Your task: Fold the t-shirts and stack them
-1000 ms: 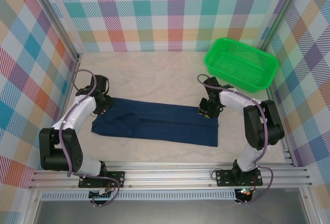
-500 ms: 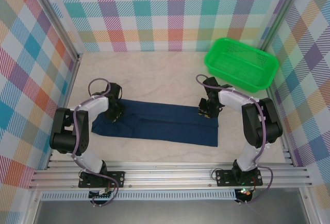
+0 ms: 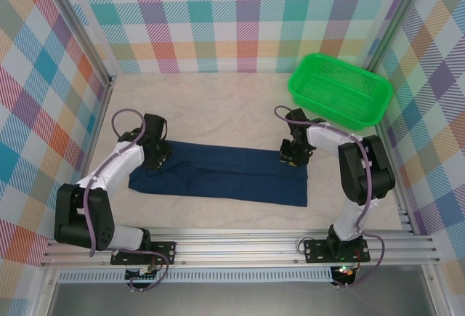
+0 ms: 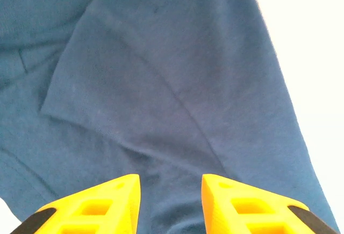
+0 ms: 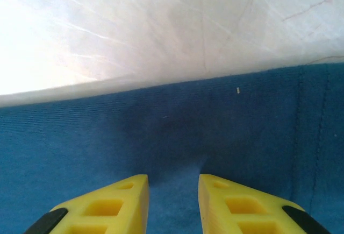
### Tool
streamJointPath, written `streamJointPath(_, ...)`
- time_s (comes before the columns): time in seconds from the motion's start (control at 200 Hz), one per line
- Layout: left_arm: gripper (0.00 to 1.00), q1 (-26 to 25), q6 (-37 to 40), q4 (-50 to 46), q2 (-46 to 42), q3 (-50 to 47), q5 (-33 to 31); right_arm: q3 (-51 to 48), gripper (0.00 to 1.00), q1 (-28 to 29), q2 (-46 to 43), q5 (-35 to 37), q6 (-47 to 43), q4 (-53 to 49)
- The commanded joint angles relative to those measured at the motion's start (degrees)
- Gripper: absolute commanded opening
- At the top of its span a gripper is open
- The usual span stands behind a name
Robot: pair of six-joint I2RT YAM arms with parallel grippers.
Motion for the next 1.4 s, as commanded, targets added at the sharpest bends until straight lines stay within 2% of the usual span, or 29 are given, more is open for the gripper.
streamJointPath(0.0,0.35,0.0,-8.0,1.7,2.4,-5.6,2.5,-0.7,0.3,-0.3,1.2,1.5,-0.6,-2.2)
streamJointPath(0.23,0.29,3.1,-4.8,3.8,18.6,2.1,2.5,-5.0,0.29,0.1,-0.7,1.4,5.5,-3.7)
streamJointPath(0.34,0.25,5.3,-1.1,5.1,26.9,12.2,4.6,-9.0,0.29,0.8,-4.2,-0.7,10.7,-2.9)
streamJointPath(0.435,0.24,5.1,3.7,0.9,38.1,28.8,6.3,-9.8,0.29,3.5,-4.6,-1.4,15.7,-4.8)
streamJointPath(0.56,0.24,3.2,7.2,-4.8,53.8,52.4,9.8,-10.3,0.29,10.0,-4.2,-0.8,26.2,-8.1)
streamJointPath(0.71,0.24,0.4,8.8,-12.8,71.3,83.9,13.3,-13.0,0.29,19.6,-4.3,-4.6,41.8,-3.5)
streamJointPath(0.79,0.24,-1.0,7.6,-13.7,78.0,94.3,14.6,-12.3,0.29,24.2,-2.0,-7.5,49.0,-0.4)
streamJointPath(0.89,0.24,-2.4,5.1,-9.0,80.5,95.7,16.2,-9.3,0.29,28.6,1.7,-9.8,54.7,2.5)
streamJointPath(1.025,0.24,-4.1,2.3,-2.3,81.8,95.4,17.5,-4.6,0.3,31.5,6.8,-10.9,58.3,4.1)
streamJointPath(1.205,0.24,-4.4,-1.5,2.1,84.4,97.0,18.0,-0.8,0.29,31.6,11.2,-11.8,60.4,6.1)
streamJointPath(1.325,0.23,-4.1,-0.8,1.2,85.6,100.5,18.7,1.8,0.29,31.3,11.0,-9.1,58.8,3.5)
streamJointPath(1.395,0.28,-3.8,-0.2,0.8,84.1,101.1,18.5,2.8,0.3,31.0,9.6,-7.2,56.6,1.8)
